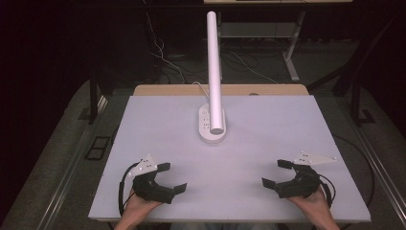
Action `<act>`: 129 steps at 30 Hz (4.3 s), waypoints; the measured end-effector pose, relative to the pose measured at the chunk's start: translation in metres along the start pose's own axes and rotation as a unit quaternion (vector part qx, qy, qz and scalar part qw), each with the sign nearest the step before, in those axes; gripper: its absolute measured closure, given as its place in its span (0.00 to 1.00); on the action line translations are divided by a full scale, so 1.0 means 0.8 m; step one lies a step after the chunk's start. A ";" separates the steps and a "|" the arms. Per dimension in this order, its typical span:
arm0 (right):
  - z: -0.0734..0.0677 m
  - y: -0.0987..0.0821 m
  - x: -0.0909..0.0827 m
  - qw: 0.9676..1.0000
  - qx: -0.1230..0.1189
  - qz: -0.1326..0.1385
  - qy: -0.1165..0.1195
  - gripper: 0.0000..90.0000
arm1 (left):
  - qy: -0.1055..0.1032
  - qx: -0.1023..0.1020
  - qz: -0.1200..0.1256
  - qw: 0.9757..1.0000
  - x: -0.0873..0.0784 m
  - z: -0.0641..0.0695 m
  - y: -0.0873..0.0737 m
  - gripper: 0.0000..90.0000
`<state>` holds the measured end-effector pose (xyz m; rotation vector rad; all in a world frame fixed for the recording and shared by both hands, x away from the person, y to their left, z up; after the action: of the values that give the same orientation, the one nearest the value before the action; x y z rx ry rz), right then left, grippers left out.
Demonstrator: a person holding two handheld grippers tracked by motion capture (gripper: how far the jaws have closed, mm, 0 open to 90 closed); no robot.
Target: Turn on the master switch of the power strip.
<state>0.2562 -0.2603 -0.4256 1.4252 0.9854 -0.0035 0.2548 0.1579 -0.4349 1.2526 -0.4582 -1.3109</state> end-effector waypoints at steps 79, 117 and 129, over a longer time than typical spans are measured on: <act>0.002 -0.005 -0.001 1.000 -0.006 -0.022 0.000 0.00 | -0.045 -0.026 -0.078 0.996 0.009 -0.024 0.082 0.00; 0.005 -0.006 -0.005 1.000 -0.006 -0.018 -0.003 0.00 | -0.033 -0.017 -0.107 0.994 0.030 -0.070 0.148 0.00; 0.004 -0.006 -0.004 1.000 -0.007 -0.019 -0.003 0.00 | -0.023 -0.017 -0.114 0.993 0.034 -0.086 0.161 0.01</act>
<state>0.2532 -0.2661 -0.4284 1.3936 1.0061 -0.0283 0.3797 0.1348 -0.3573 1.2771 -0.3311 -1.5355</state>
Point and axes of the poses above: each handheld gripper's, and its own axes: x roughly forward along the jaws, y roughly out of its top, z roughly to its right, the point moved 2 cm from there along x, roughly forward along the jaws, and after that the axes turned 12 degrees about -y, right-handed, at the moved point
